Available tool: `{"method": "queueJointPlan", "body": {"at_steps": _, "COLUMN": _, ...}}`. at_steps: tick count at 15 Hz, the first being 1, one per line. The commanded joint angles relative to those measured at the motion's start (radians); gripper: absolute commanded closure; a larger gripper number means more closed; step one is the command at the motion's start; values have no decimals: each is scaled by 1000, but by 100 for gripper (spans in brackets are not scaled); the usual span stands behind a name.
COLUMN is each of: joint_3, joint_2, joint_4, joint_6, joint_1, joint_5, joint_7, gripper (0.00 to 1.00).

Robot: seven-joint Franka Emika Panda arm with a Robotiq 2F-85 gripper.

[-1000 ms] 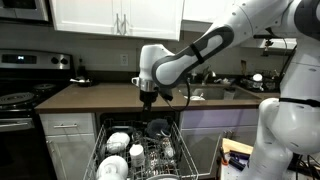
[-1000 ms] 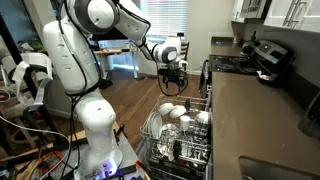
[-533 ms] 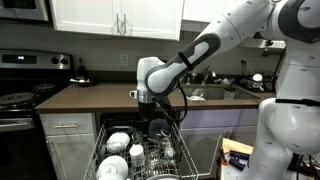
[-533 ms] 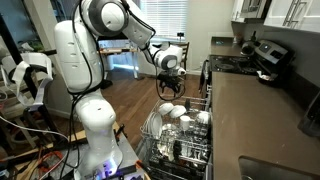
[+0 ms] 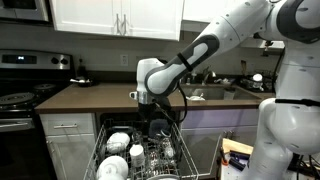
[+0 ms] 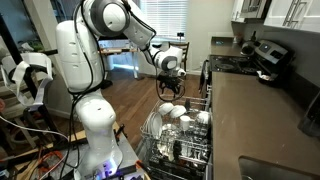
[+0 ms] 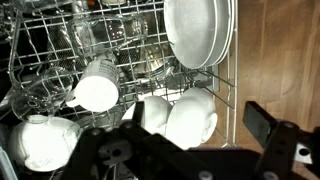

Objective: Get the rightmost plate on the plate dryer then put it on the counter

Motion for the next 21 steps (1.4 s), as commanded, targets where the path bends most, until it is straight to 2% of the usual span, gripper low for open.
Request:
{"method": "queueJointPlan", "body": {"at_steps": 1, "joint_3": 7, "joint_2": 52, "joint_4": 20, "joint_6": 12, "joint_1": -20, "joint_5": 12, "joint_7": -32, "gripper": 0}}
{"method": "queueJointPlan", "body": {"at_steps": 6, "joint_3": 19, "joint_2": 185, "joint_4": 57, "joint_6": 78, "joint_1": -48, "joint_5": 32, "joint_7": -124, "gripper": 0}}
{"method": "queueJointPlan", "body": {"at_steps": 11, "joint_3": 70, "joint_2": 336, "joint_4": 140, "joint_6": 123, "joint_1": -99, "joint_5": 34, "joint_7": -216, "gripper": 0}}
{"method": "queueJointPlan", "body": {"at_steps": 14, "joint_3": 111, "joint_2": 401, "joint_4": 196, "joint_6": 79, "joint_1": -131, "joint_5": 46, "joint_7": -225, "gripper": 0}}
{"method": "queueJointPlan", "body": {"at_steps": 21, "joint_3": 140, "joint_2": 444, "joint_4": 190, "joint_6": 108, "joint_1": -99, "joint_5": 3, "joint_7": -118, "gripper": 0}}
